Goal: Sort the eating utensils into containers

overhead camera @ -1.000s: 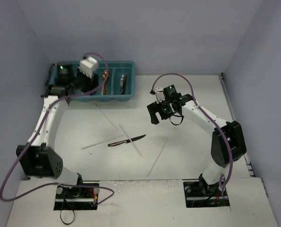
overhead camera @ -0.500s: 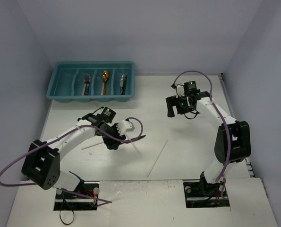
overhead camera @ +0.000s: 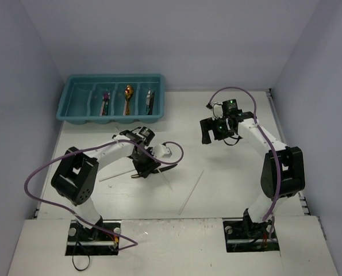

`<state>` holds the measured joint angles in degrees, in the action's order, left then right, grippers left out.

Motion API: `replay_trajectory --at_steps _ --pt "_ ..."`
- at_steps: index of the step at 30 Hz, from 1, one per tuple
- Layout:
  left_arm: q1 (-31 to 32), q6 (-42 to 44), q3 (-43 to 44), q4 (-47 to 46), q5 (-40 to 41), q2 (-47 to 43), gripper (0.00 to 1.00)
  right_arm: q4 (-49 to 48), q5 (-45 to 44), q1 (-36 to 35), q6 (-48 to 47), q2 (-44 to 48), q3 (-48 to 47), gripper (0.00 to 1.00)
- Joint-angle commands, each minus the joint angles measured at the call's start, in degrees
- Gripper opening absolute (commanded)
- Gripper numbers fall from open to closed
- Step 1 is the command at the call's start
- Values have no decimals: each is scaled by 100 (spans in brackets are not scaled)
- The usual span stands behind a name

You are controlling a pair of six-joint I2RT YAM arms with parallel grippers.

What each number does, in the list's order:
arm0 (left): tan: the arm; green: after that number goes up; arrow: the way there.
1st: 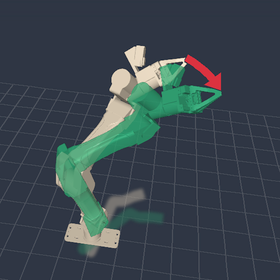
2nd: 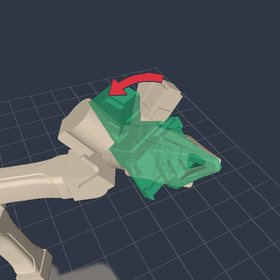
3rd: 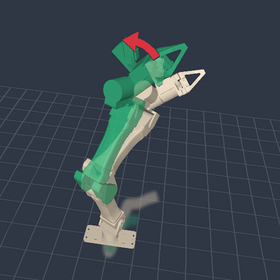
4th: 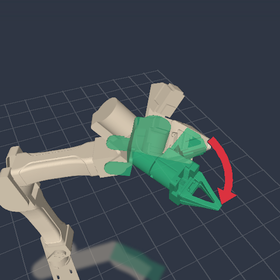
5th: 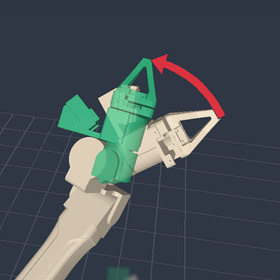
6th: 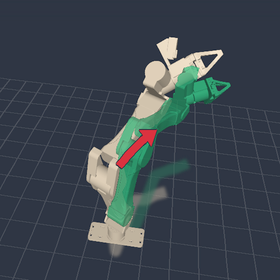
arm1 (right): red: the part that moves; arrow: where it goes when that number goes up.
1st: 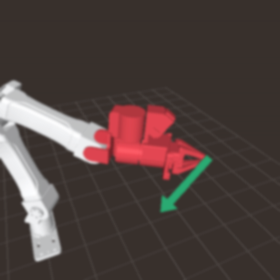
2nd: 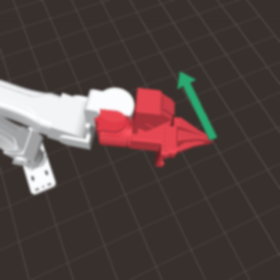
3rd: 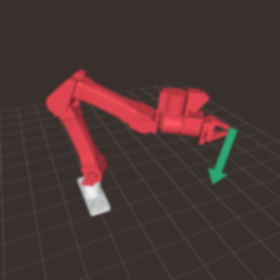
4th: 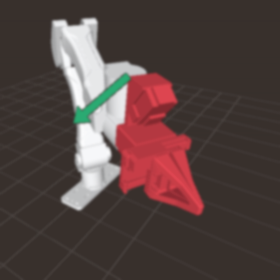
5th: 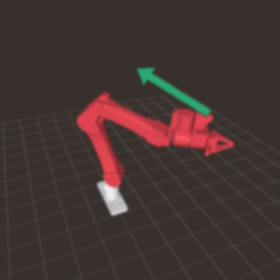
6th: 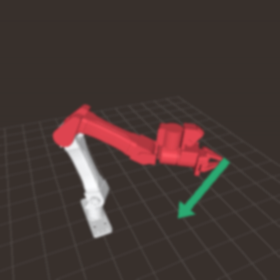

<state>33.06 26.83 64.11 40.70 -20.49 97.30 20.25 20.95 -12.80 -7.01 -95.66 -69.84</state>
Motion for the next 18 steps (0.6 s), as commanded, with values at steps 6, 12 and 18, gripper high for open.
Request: replay_trajectory --at_steps 6,12,18 --pt "191 -232 441 -35 288 151 37 -83 138 57 -73 188 6 87" --pt "377 -395 469 -112 443 317 36 -83 164 79 -61 191 -20 87" --pt "479 -410 524 -92 654 567 36 -83 158 93 -73 232 3 87"
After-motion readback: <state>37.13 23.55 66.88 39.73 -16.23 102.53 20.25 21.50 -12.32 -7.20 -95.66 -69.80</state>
